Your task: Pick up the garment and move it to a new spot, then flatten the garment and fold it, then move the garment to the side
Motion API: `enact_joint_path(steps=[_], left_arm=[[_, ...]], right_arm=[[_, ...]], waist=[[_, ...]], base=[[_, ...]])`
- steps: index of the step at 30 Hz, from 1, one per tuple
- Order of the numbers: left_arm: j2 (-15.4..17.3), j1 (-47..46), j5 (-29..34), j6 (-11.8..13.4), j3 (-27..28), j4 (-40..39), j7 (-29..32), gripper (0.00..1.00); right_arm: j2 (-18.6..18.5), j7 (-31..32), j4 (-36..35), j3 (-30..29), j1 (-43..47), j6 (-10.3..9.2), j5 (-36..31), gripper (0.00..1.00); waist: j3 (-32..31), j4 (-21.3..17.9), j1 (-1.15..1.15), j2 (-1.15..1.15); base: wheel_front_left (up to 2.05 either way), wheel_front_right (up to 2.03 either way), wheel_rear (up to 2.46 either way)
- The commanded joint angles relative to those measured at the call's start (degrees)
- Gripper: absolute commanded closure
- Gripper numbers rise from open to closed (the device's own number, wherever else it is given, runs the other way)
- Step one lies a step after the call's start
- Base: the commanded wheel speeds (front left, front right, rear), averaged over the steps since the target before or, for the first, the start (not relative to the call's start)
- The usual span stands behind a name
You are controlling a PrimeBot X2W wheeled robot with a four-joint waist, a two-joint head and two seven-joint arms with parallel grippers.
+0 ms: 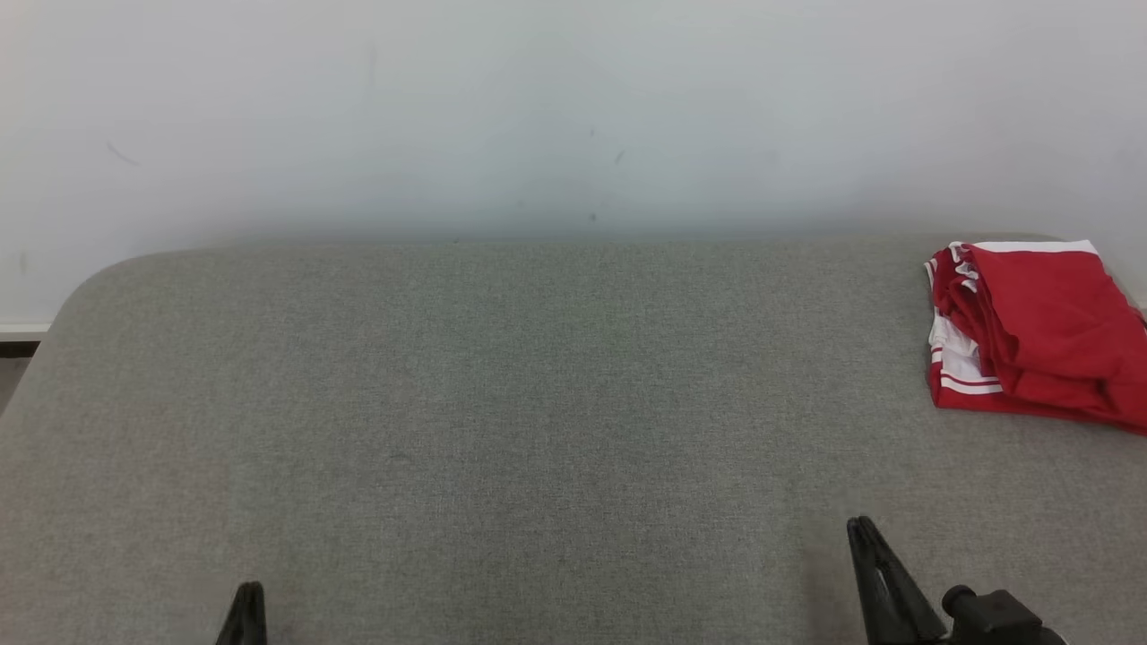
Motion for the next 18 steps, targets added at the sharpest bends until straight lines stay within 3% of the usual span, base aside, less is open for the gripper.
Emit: enact_joint_path(steps=[1,18], left_arm=[[0.1,-0.5,-0.7,0.0,0.1,-0.2,0.3,1.0],[-0.2,-3.1,-19.2,0.0,0.3,0.0,5.3,1.0]], right_arm=[[0.0,0.1,-0.4,0.0,-0.2,0.0,0.7,1.0],[-0.2,4.2,0.0,-2.0,-2.3,-0.02,21.3,1.0]], waist=[[0.0,0.0,0.0,0.0],[0.3,-0.4,0.0,0.0]], base=[[0.0,0.0,0.0],[0.0,0.0,0.0]])
